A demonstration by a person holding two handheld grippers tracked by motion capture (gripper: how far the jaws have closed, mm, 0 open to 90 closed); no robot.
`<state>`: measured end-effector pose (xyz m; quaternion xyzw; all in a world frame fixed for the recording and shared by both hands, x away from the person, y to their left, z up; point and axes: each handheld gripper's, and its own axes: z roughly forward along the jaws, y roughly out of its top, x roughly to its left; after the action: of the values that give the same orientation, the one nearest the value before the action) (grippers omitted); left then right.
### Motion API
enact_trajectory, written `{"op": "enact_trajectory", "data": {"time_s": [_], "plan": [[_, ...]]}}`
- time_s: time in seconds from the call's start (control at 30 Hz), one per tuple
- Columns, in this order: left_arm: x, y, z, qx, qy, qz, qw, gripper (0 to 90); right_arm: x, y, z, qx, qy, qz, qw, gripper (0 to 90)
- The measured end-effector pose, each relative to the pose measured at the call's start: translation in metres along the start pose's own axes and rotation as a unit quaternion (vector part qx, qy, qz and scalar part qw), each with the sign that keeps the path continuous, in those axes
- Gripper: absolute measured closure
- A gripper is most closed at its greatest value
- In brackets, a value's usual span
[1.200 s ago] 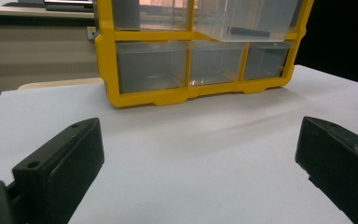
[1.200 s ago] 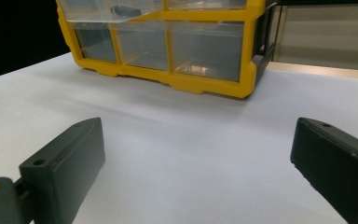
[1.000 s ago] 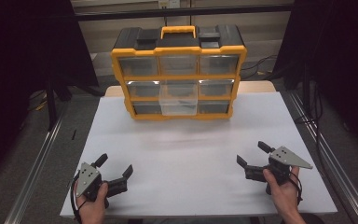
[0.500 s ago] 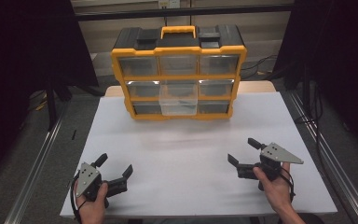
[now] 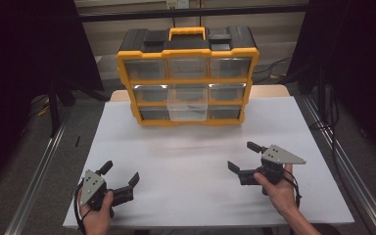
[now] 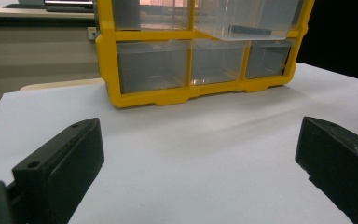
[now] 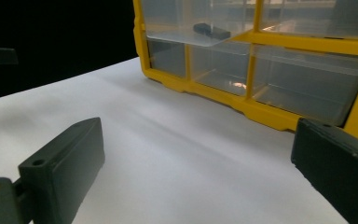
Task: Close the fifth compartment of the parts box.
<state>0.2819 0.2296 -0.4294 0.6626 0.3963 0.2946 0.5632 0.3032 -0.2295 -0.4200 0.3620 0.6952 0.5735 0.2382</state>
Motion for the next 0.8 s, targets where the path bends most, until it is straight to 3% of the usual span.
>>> {"op": "enact_trajectory", "data": {"time_s": [0.23,0.8], "plan": [[-0.001,0.001,0.000,-0.001,0.000,0.002,1.0000,1.4,0.007,0.005,0.010,-0.002,0.020,-0.015,0.9997,0.6],[0.001,0.002,-0.001,-0.003,0.001,0.003,1.0000,1.4,0.018,0.018,0.038,-0.008,0.061,-0.013,0.9980,0.0]]}}
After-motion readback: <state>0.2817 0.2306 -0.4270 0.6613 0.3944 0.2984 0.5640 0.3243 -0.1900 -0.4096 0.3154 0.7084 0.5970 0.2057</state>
